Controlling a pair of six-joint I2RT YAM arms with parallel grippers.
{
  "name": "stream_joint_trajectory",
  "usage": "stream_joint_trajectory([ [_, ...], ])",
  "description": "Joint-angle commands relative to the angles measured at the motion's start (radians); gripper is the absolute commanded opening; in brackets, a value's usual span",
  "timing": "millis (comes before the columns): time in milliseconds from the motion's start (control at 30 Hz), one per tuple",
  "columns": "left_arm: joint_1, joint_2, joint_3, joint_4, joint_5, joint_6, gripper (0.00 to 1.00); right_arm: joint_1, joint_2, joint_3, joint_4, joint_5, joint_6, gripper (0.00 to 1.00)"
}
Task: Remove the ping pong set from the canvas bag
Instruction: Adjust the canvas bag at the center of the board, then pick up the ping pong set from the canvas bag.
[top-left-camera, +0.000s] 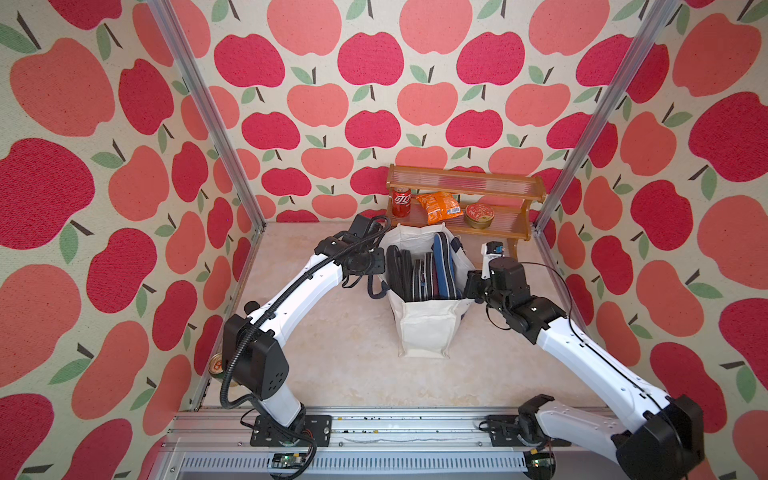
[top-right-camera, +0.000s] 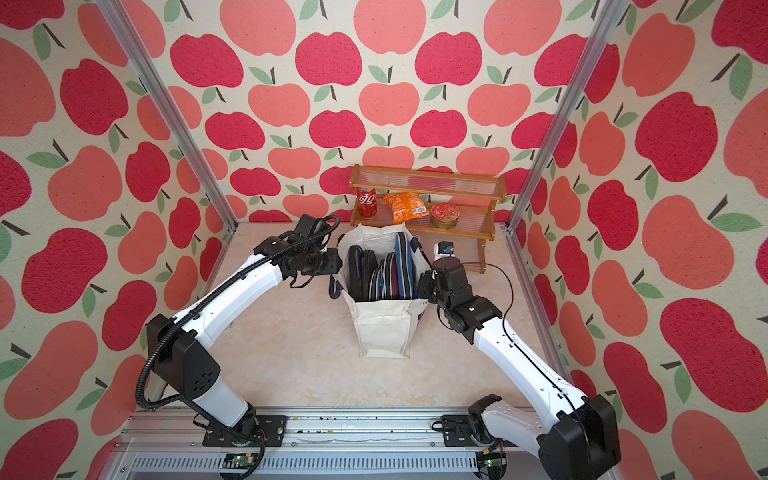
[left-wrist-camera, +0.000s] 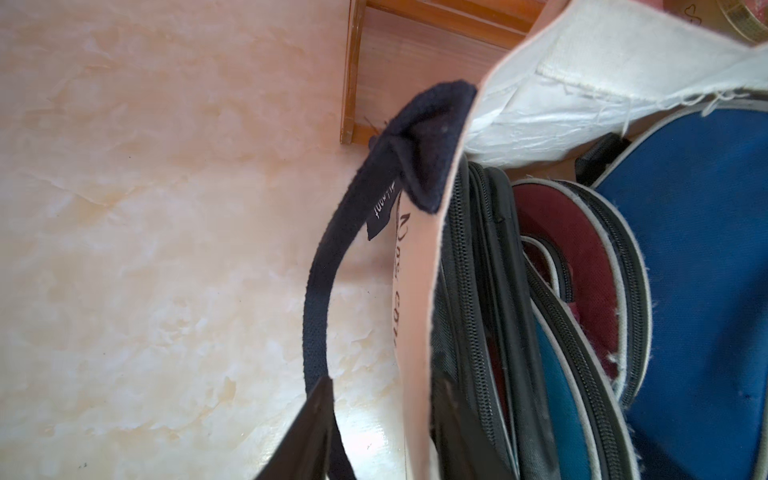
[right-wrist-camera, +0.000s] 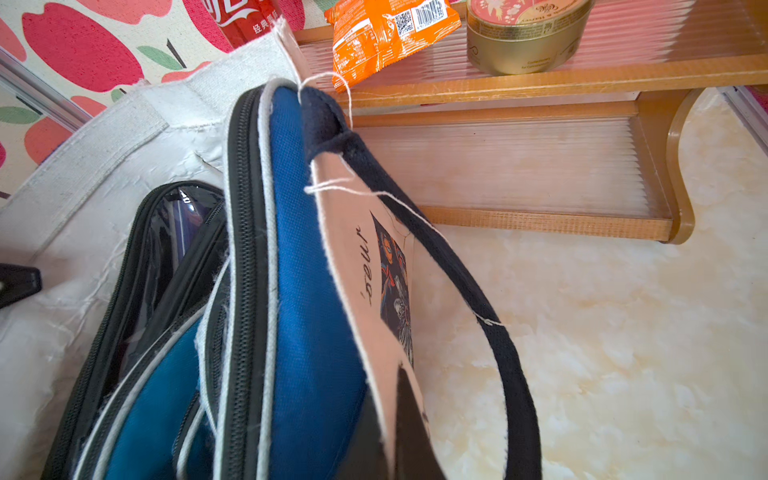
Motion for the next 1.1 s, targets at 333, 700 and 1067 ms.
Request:
stream_joint_trajectory([
  [333,0.042,-0.061,-0.046,0.033,0.002,0.041,0.0,0.011,-0.076,0.204,-0.169,0.109,-0.178,0.74],
  [700,0.069,-0.118,-0.115,0.06,0.005,0.049,0.0,0.153,0.05,0.423,-0.222,0.052,-0.211,0.84],
  [1067,0.081,-0.167,-0.164,0.092,0.008,0.083,0.0,0.17,0.329,0.532,-0.334,0.023,-0.111,0.79],
])
